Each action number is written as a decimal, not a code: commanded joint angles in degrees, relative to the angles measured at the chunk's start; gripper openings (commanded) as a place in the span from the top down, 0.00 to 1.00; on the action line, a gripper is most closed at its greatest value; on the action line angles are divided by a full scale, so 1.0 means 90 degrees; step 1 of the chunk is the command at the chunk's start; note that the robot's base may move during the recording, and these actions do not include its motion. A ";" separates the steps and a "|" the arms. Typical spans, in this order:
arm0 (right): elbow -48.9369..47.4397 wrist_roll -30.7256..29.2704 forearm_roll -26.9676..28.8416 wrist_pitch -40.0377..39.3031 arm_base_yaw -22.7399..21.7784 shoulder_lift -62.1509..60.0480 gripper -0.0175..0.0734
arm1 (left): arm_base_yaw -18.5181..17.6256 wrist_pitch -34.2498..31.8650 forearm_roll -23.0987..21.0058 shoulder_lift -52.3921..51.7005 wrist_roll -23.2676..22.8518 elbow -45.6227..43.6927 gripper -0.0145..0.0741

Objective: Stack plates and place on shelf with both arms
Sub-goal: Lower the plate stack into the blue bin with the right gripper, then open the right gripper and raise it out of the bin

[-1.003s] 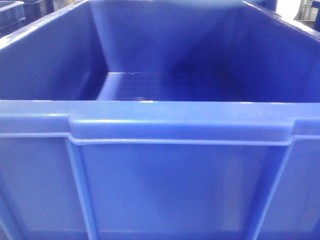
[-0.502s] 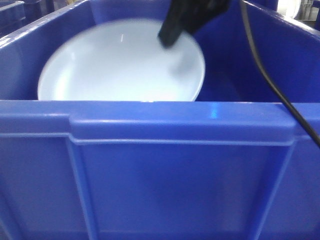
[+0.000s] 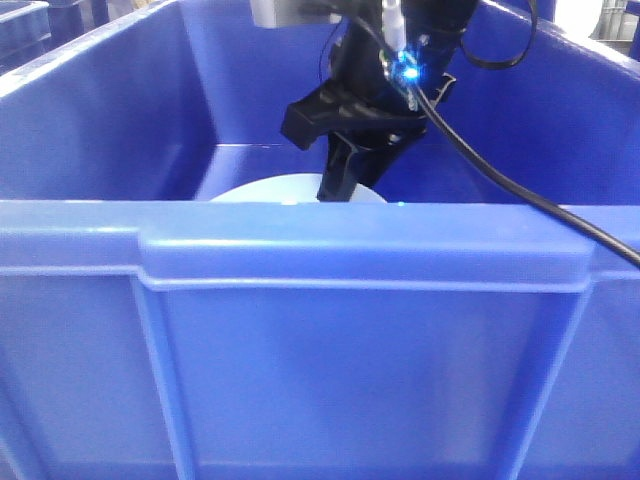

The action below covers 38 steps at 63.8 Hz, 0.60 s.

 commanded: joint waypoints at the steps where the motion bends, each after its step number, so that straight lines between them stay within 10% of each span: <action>1: -0.0238 -0.0049 -0.0008 -0.0205 -0.0029 -0.0331 0.74 | 0.0026 -0.0509 -0.0044 0.0051 -0.0060 -0.0179 0.74; 23: -0.0238 -0.0020 -0.0011 -0.0132 -0.0029 -0.0358 0.27 | 0.0026 -0.0509 -0.0044 0.0051 -0.0060 -0.0179 0.74; 38: -0.0300 0.0323 -0.0011 -0.0090 -0.0029 -0.0774 0.32 | 0.0026 -0.0509 -0.0044 0.0051 -0.0060 -0.0179 0.74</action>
